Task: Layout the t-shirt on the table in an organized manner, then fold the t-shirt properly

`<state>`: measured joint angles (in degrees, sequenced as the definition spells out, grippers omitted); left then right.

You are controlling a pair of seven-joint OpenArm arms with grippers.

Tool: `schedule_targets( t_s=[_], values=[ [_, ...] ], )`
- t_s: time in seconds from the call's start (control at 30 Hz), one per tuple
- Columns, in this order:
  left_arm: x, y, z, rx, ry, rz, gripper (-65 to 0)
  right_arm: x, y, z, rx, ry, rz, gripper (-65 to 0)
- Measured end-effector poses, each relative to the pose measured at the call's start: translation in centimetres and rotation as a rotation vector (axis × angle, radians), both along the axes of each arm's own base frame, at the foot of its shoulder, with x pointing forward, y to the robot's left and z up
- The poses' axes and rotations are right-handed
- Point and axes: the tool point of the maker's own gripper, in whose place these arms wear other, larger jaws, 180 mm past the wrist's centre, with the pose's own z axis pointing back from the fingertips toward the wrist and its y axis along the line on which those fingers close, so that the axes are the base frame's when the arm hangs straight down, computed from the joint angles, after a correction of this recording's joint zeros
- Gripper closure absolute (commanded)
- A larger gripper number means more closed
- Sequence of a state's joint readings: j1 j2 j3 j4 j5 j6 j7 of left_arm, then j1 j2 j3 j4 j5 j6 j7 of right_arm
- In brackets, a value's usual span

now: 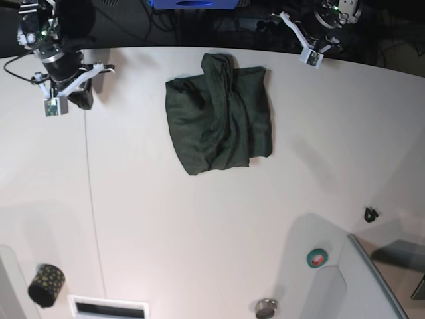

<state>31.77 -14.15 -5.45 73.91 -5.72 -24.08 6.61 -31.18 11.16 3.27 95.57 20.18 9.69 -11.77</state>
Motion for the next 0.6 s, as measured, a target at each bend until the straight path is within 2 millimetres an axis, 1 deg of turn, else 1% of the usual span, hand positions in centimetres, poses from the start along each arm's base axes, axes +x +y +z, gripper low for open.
schedule_targets(
  t_s=[0.17, 0.23, 0.33, 0.43, 0.47, 0.57, 0.6],
  values=[
    [-1.6, -1.1, 1.9, -0.010, -0.016, -0.032, 0.0, 0.0, 0.0, 0.0, -0.001, 0.000, 0.000, 0.0],
    [-1.7, -1.6, 3.0, -0.015, -0.036, -0.048, 0.0, 0.0, 0.0, 0.0, 0.000, -0.001, 0.000, 0.0],
    [-1.5, -2.7, 5.8, -0.025, -0.099, -0.085, 0.0, 0.1, 0.0, 0.1, -0.001, -0.003, 0.000, 0.0],
    [-1.4, -3.6, 9.5, -0.033, -0.161, -0.146, 0.0, 0.3, 0.0, 0.1, -0.001, -0.006, -0.001, 0.0],
    [-0.7, -3.4, 10.7, -0.022, -0.196, -0.137, 0.0, 0.3, -0.1, 0.2, -0.002, -0.008, -0.003, 0.0],
    [2.8, -2.4, 14.1, 0.014, -0.339, -0.110, 0.0, 0.4, 0.0, 0.2, 0.000, -0.008, 0.000, 0.0],
    [3.5, -2.1, 14.4, 0.016, -0.359, -0.098, 0.0, 0.4, 0.0, 0.2, 0.000, -0.008, 0.000, 0.0]
  ],
)
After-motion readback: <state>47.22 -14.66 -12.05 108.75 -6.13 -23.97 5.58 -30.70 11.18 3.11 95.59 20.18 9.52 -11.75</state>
